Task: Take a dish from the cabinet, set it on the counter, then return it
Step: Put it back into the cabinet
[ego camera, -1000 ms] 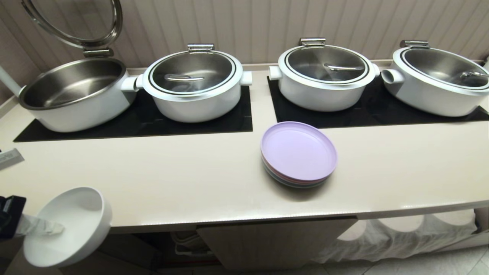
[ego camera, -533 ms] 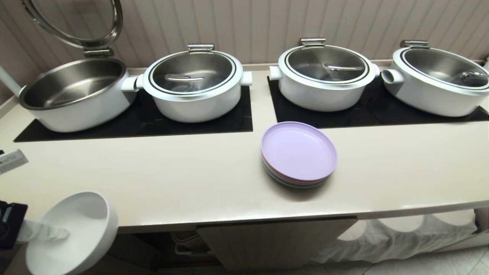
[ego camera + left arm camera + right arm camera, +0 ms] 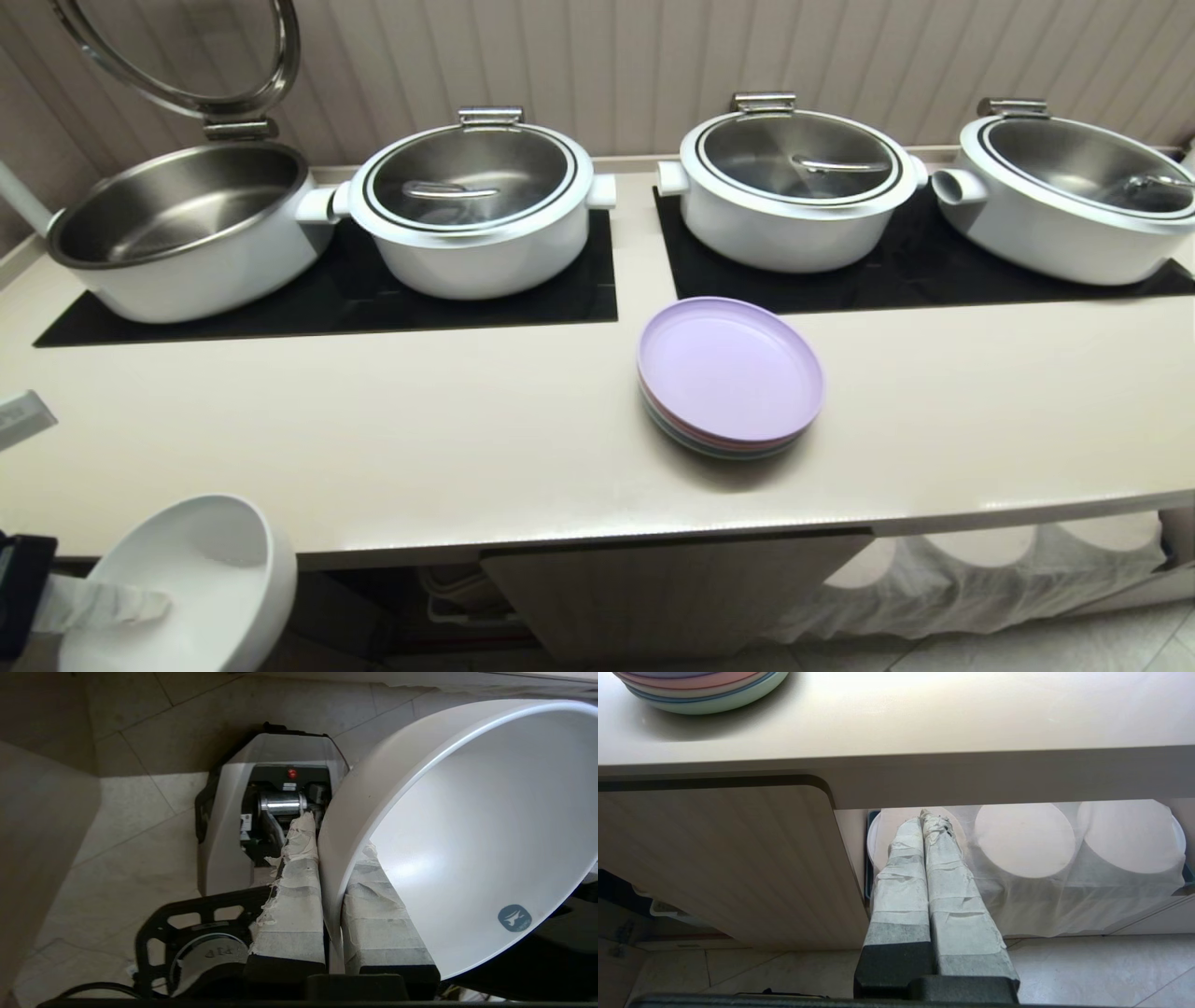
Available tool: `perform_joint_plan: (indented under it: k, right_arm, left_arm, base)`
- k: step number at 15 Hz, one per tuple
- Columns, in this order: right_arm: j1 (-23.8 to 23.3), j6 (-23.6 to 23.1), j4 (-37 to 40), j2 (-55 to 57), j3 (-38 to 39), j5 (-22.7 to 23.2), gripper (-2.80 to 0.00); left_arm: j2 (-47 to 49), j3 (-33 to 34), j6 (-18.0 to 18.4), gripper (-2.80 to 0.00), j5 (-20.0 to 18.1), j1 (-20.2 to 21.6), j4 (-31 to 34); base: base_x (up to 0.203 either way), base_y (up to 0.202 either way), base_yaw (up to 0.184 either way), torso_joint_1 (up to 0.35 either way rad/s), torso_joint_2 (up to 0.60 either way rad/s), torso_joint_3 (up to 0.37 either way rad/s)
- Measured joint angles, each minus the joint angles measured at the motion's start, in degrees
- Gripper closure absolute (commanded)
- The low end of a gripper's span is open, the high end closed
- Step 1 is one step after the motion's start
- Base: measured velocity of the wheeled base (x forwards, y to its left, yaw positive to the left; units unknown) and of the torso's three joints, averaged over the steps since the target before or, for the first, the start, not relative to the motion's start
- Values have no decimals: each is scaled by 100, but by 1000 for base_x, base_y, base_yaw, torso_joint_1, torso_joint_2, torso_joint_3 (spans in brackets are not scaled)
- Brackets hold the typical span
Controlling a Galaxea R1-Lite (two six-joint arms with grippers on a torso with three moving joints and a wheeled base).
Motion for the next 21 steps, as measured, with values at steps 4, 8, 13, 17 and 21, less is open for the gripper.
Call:
perform_joint_plan:
  k: [4,8,13,17,21]
  right_arm:
    - [0,-2,0,0,0,-2,0]
    - [0,0,0,0,0,-2,0]
    - [0,-2,0,0,0,-1,0]
    - [0,-5,0,0,0,0,0]
    - [0,-2,0,0,0,-2,0]
  left_arm:
    - [-338,79,-667,0,92,-505,-18]
    - [-664,441,-645,0,211,-638,-39]
    - [-985,763,-680,0,215,-851,-17]
    - [-1172,973,-686,0,211,-1074,65]
    - [-1351,1121,-716,0,195,-1417,414]
  base:
    - [0,0,0,0,0,0]
    - [0,0,0,0,0,0]
    - [0,0,0,0,0,0]
    - [0,0,0,0,0,0]
    - [0,0,0,0,0,0]
